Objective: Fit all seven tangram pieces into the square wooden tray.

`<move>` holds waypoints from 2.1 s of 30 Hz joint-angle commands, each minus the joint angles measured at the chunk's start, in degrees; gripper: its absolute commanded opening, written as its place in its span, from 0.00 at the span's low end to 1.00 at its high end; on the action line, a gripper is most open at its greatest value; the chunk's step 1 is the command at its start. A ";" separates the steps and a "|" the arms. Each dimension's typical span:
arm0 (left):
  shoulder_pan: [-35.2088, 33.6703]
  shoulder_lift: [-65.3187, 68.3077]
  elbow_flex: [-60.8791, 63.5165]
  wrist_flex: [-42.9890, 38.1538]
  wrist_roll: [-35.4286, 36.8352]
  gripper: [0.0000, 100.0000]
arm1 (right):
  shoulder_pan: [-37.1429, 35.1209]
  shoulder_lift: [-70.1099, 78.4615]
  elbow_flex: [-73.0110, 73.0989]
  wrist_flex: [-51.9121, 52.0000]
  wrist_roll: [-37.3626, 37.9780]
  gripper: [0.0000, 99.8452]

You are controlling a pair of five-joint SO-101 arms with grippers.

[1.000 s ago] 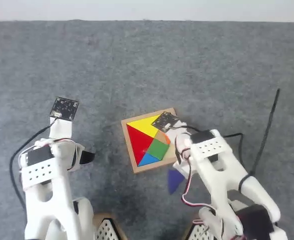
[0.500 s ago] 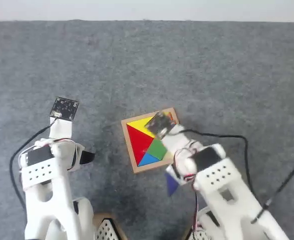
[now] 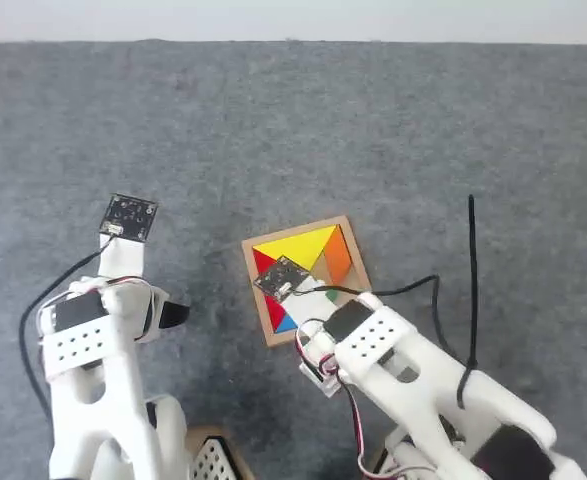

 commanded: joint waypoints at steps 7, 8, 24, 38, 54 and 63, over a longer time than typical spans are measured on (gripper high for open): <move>-0.09 -1.14 -2.42 0.09 -0.09 0.33 | 11.56 7.25 -2.37 -0.31 2.37 0.27; -0.09 -1.14 -2.51 0.09 -0.09 0.33 | 12.88 8.22 -2.37 -0.57 3.34 0.28; -0.09 -1.23 -2.42 0.18 -0.09 0.33 | 25.89 9.98 -7.65 -1.54 7.21 0.02; -0.09 -1.14 -2.33 0.18 -0.09 0.33 | 26.15 7.16 -10.20 -2.68 6.86 0.01; -0.09 -0.97 -2.33 0.18 -0.09 0.33 | 25.54 -5.49 -11.69 -2.42 25.76 0.01; 0.09 -0.88 -2.24 0.18 -0.09 0.33 | 21.58 -4.88 -19.16 -4.00 60.04 0.01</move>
